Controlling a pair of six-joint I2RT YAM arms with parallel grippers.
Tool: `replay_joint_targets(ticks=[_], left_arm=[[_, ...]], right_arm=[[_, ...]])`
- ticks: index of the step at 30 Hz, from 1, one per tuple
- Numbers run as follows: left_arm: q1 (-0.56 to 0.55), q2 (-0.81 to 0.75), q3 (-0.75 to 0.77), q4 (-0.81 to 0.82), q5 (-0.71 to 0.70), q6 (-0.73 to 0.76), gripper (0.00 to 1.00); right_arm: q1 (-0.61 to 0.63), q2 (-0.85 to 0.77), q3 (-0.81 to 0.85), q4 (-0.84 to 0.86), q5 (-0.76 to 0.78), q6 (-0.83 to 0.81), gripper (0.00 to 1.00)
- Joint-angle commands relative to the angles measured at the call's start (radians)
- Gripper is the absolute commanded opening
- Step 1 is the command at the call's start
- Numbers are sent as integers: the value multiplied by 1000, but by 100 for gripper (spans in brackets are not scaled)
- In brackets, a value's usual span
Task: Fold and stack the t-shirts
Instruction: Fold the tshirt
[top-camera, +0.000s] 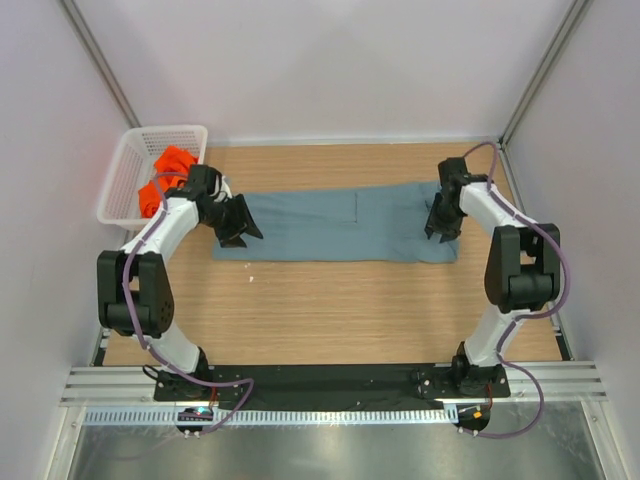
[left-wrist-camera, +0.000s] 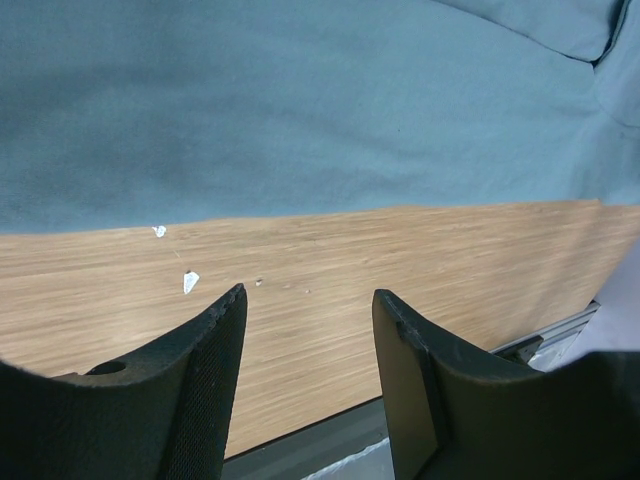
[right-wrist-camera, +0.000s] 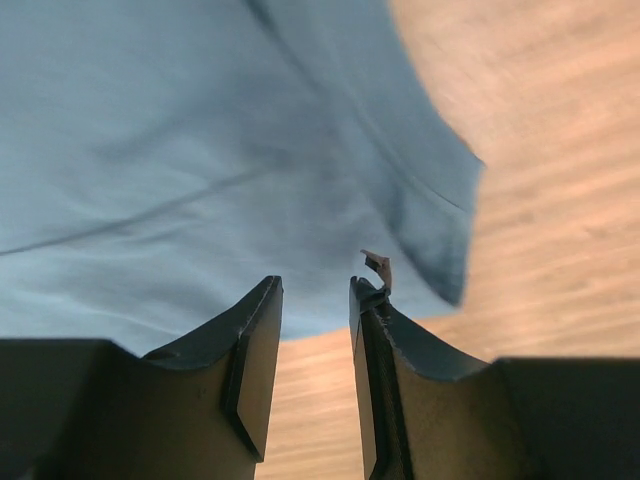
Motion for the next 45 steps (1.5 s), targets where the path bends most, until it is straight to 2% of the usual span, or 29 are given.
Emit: replay_joint_targets(ticks=[1, 7, 13, 16, 21, 27, 29, 33, 38, 40, 43, 45], left_arm=[[-2, -1, 38, -11, 25, 10, 55], [-2, 2, 44, -19, 30, 11, 55], [-2, -14, 62, -39, 24, 18, 55], [-3, -27, 65, -50, 16, 20, 55], [-3, -50, 64, -68, 21, 15, 54], [-2, -88, 78, -91, 1, 6, 54], [-2, -97, 90, -90, -11, -3, 54], [-2, -129, 117, -94, -74, -19, 54], [0, -175, 139, -120, -240, -39, 54], [7, -209, 139, -128, -299, -37, 55], [33, -228, 142, -148, -323, -39, 55], [41, -234, 141, -152, -324, -39, 55]], right_arm=[[-77, -42, -93, 26, 9, 37, 40], [-122, 24, -147, 66, 41, 86, 39], [-124, 142, 7, -13, 220, 66, 39], [-124, 196, 106, -40, 268, 40, 39], [-118, 303, 363, -96, 357, -12, 40], [-62, 325, 691, -173, 314, -27, 45], [29, 337, 759, -191, 254, -18, 48], [203, 357, 785, -181, 154, 5, 52], [449, 424, 816, -126, -7, 16, 55], [503, 469, 882, -133, -36, 8, 56], [611, 568, 1000, -200, -51, -10, 56], [645, 599, 1022, -213, -47, -21, 56]])
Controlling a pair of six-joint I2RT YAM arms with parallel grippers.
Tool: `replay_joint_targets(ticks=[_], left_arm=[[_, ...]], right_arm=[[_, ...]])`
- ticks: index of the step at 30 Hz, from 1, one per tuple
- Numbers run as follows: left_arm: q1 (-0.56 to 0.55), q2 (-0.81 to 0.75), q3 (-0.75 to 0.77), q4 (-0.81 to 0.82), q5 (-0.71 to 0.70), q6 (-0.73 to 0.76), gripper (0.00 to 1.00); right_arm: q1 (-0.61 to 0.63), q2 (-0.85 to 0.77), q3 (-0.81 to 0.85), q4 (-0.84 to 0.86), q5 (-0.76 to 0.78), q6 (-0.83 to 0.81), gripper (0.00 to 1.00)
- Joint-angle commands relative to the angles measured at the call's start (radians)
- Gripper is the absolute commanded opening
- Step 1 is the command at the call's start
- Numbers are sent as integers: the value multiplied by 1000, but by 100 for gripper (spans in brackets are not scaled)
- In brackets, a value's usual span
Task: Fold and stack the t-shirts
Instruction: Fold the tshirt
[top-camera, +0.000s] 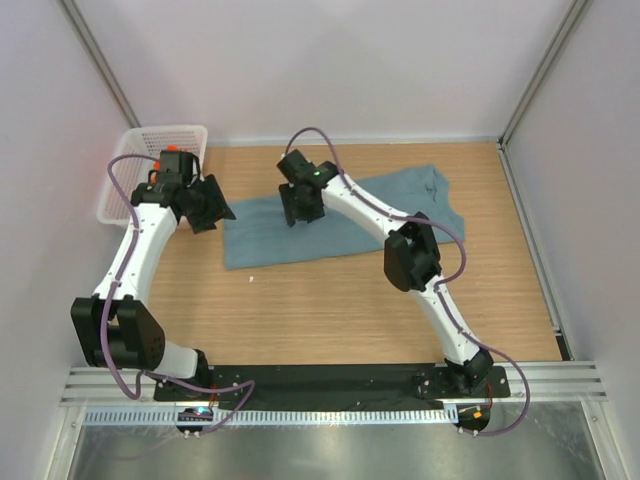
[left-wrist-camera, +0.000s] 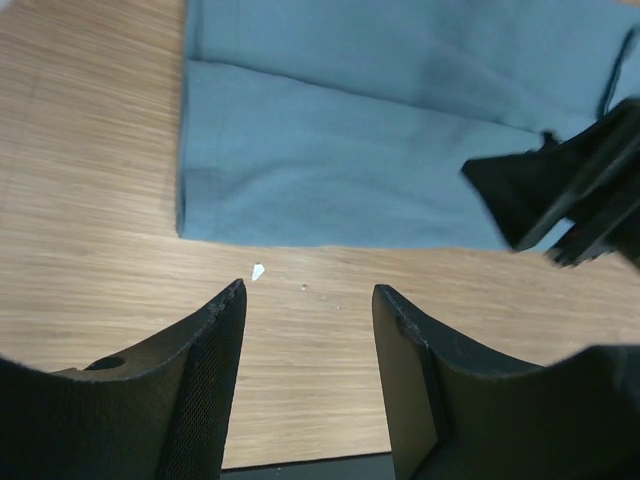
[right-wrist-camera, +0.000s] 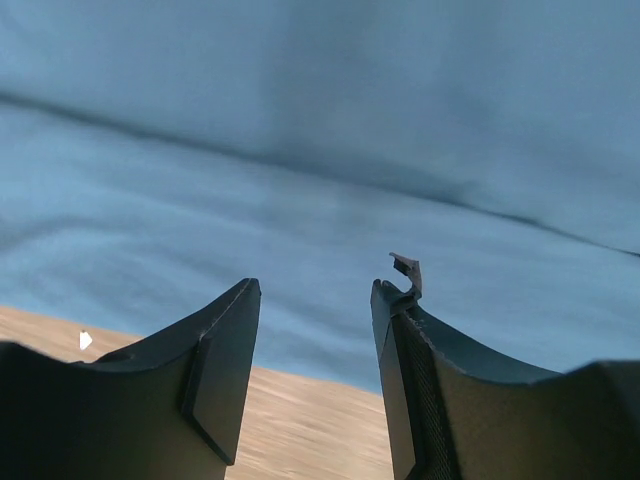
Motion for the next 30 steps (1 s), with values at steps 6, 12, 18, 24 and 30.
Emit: replay_joint_targets(ticks=[6, 12, 18, 24, 30], left_arm=[[22, -66, 0, -30, -54, -9, 55], [57, -80, -77, 6, 31, -56, 55], [91, -94, -88, 13, 36, -56, 56], [92, -98, -103, 27, 56, -61, 56], [91, -101, -123, 42, 65, -63, 56]], right_arm=[[95, 62, 79, -30, -35, -34, 56], [143, 111, 82, -43, 19, -49, 56], [168, 58, -94, 8, 137, -109, 55], [169, -74, -400, 74, 140, -103, 54], [172, -299, -752, 147, 33, -37, 53]])
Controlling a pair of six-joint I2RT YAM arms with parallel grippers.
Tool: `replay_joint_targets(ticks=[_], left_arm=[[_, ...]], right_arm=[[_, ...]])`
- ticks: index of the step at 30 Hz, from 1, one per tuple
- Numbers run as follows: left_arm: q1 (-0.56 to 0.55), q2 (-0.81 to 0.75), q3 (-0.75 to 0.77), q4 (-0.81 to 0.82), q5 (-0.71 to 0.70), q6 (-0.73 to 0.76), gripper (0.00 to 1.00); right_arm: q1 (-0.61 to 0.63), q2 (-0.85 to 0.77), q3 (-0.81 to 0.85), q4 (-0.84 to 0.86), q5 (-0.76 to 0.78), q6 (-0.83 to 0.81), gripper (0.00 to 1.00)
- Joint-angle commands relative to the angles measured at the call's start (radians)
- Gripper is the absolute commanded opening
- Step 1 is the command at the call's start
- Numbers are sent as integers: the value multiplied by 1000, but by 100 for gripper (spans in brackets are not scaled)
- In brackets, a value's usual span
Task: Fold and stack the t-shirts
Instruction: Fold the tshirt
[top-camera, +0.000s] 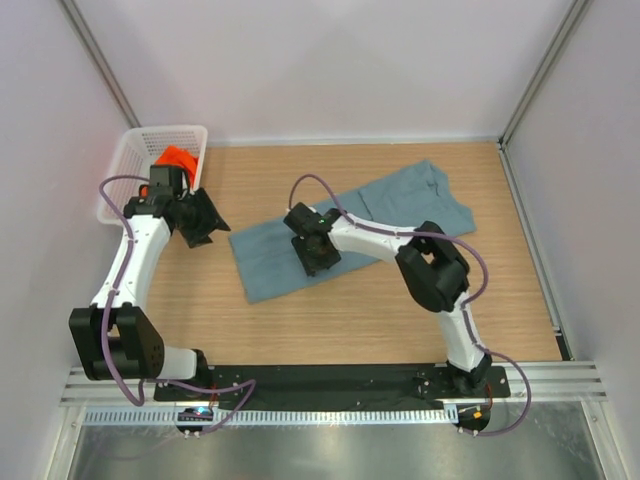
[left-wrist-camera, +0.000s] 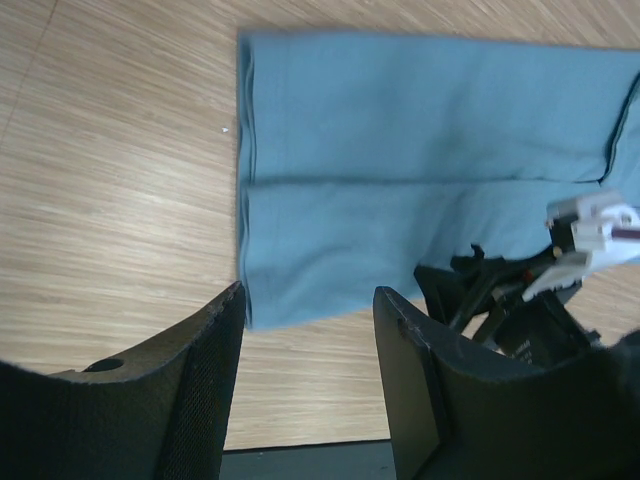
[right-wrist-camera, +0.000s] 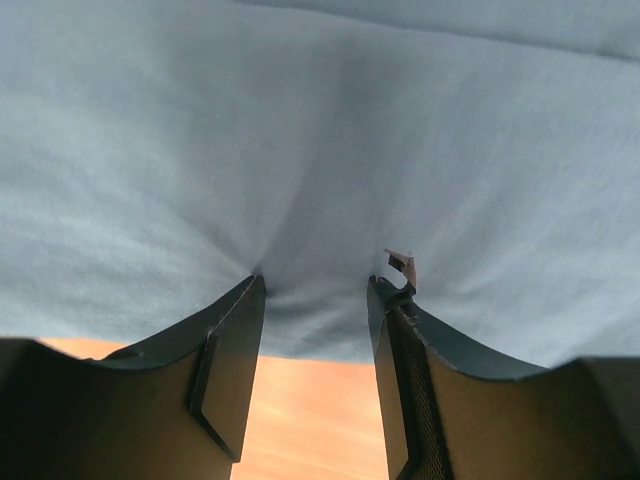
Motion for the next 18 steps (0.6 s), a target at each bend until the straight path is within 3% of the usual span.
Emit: replay_joint_targets(ticks=[1, 6, 9, 13, 17, 18], left_arm=[[3, -34, -10, 41, 26, -6, 56], [3, -39, -21, 44, 43, -5, 56], [3, -42, -38, 49, 52, -10, 55], [3, -53, -67, 56, 74, -17, 55], [4, -66, -85, 55, 83, -20, 55], [3, -71, -90, 56, 84, -23, 55]], right_arm=[[3, -161, -254, -23, -45, 33, 53], [-4, -411, -503, -37, -24, 90, 54], [-72, -522, -513, -96, 103, 145, 56], [-309, -522, -398, -95, 183, 228, 65], [-495, -383, -197, -119, 209, 317, 66], [-538, -296, -81, -138, 212, 338, 66]])
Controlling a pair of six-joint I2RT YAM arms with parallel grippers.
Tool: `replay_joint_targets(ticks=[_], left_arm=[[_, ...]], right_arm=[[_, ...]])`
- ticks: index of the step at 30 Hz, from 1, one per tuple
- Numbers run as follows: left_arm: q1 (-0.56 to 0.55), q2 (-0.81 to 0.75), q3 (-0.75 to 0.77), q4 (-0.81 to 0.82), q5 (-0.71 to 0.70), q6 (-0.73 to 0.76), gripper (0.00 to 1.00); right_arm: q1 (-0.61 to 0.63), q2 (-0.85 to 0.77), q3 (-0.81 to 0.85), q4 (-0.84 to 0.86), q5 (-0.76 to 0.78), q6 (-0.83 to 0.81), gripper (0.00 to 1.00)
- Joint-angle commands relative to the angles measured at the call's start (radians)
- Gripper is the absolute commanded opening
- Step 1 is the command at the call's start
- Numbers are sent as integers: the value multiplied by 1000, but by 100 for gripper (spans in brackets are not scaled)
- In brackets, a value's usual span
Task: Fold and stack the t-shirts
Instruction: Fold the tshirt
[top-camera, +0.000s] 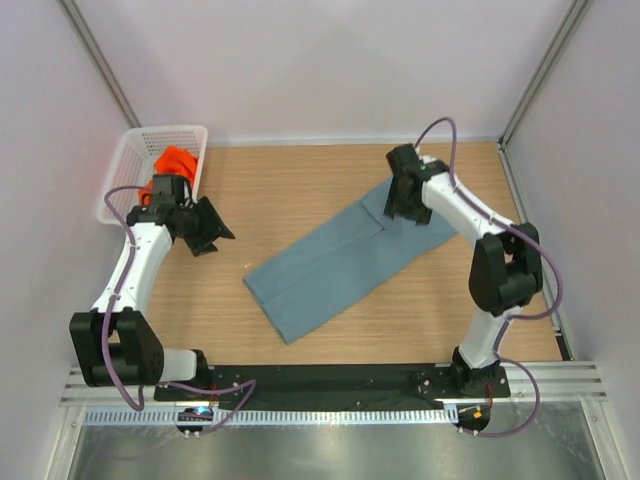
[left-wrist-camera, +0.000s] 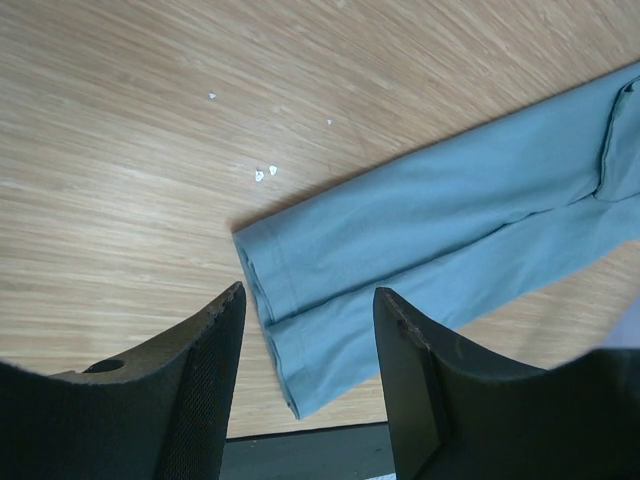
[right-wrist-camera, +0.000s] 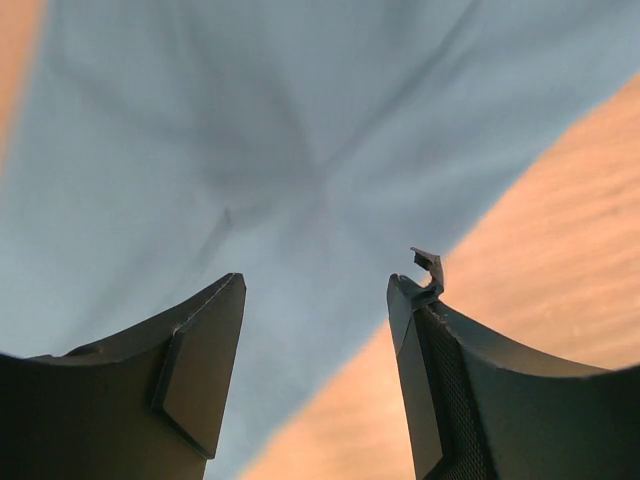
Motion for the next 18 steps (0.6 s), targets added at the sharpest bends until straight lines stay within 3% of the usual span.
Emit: replay_joint_targets(ticks=[1, 3, 7, 13, 18], left_arm=[[3, -47, -15, 33, 37, -6, 55], [3, -50, -16, 35, 41, -2, 55], [0, -59, -19, 37, 46, 6, 55], [1, -75, -41, 29, 46, 21, 55], [1, -93, -61, 26, 38, 34, 56]], right_arm=[[-99, 162, 250, -68, 79, 135, 66], [-124, 282, 418, -111, 114, 161, 67], [-154, 414, 580, -149, 110, 245, 68], [-177, 501, 591, -135, 129, 340, 71], [-176, 544, 525, -34, 104, 295, 73]])
